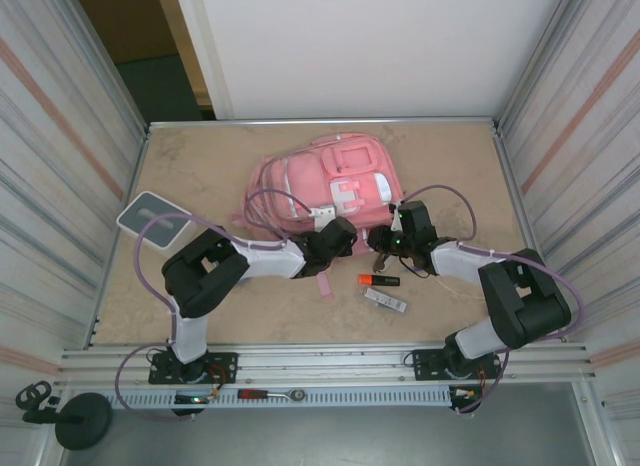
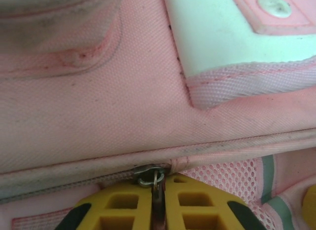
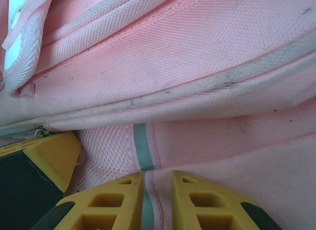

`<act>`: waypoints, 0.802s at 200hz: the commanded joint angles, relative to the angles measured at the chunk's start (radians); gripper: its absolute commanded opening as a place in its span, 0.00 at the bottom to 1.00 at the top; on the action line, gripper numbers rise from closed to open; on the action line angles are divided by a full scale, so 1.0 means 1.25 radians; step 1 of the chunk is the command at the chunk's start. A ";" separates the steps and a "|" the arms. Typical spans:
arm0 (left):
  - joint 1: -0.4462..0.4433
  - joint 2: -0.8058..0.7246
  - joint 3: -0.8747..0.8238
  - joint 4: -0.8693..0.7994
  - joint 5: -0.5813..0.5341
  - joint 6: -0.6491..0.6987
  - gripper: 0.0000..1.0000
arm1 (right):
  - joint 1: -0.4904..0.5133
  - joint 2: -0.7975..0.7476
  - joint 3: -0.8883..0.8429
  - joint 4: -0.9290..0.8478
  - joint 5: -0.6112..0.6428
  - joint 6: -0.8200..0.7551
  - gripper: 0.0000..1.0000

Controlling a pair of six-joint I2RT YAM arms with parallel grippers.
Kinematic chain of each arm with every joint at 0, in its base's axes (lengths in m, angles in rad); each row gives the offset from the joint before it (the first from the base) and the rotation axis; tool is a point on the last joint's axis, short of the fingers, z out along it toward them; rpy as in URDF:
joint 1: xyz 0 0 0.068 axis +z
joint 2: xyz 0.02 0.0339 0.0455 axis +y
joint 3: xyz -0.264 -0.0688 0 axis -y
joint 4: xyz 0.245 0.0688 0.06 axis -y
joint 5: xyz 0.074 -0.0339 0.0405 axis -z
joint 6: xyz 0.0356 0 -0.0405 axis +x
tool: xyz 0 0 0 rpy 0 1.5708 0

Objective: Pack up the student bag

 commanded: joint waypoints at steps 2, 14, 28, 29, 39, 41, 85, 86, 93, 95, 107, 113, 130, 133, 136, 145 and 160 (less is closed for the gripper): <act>0.005 -0.027 -0.029 0.013 -0.020 0.008 0.08 | -0.010 -0.011 -0.017 -0.053 -0.005 0.015 0.20; 0.005 -0.034 -0.030 0.012 -0.012 0.019 0.04 | -0.013 -0.009 -0.016 -0.054 -0.007 0.016 0.21; 0.005 -0.049 -0.035 0.011 -0.004 0.032 0.00 | -0.016 -0.007 -0.013 -0.061 -0.002 0.015 0.22; 0.005 -0.050 -0.035 0.011 -0.004 0.033 0.00 | -0.016 -0.006 -0.013 -0.061 -0.002 0.015 0.22; 0.005 -0.065 -0.039 0.007 0.002 0.045 0.00 | -0.021 -0.004 -0.009 -0.069 0.001 0.014 0.24; 0.006 -0.070 -0.039 0.005 0.003 0.049 0.00 | -0.022 -0.003 -0.009 -0.070 0.001 0.014 0.24; 0.013 -0.137 -0.007 -0.106 0.034 0.155 0.00 | -0.052 0.031 0.010 -0.114 0.027 0.012 0.28; 0.013 -0.138 -0.007 -0.108 0.035 0.157 0.00 | -0.053 0.032 0.011 -0.116 0.028 0.012 0.28; 0.017 -0.143 -0.003 -0.134 0.038 0.163 0.00 | -0.061 0.039 0.012 -0.122 0.034 0.012 0.28; 0.018 -0.144 -0.002 -0.139 0.039 0.164 0.00 | -0.063 0.042 0.012 -0.123 0.035 0.012 0.28; 0.030 -0.150 -0.002 -0.168 0.058 0.181 0.00 | -0.079 0.049 0.014 -0.128 0.036 0.016 0.27; 0.039 -0.152 -0.002 -0.185 0.072 0.185 0.00 | -0.084 0.053 0.012 -0.131 0.038 0.019 0.27; 0.065 -0.159 -0.005 -0.217 0.118 0.207 0.00 | -0.096 0.060 0.015 -0.139 0.044 0.023 0.27; 0.070 -0.161 -0.005 -0.222 0.124 0.210 0.00 | -0.098 0.061 0.015 -0.141 0.046 0.023 0.27; 0.074 -0.162 -0.005 -0.227 0.133 0.214 0.00 | -0.100 0.062 0.015 -0.143 0.047 0.024 0.27; 0.088 -0.168 -0.005 -0.243 0.156 0.231 0.00 | -0.105 0.067 0.016 -0.146 0.049 0.024 0.26; 0.104 -0.182 -0.006 -0.272 0.180 0.259 0.00 | -0.115 0.071 0.017 -0.150 0.049 0.025 0.26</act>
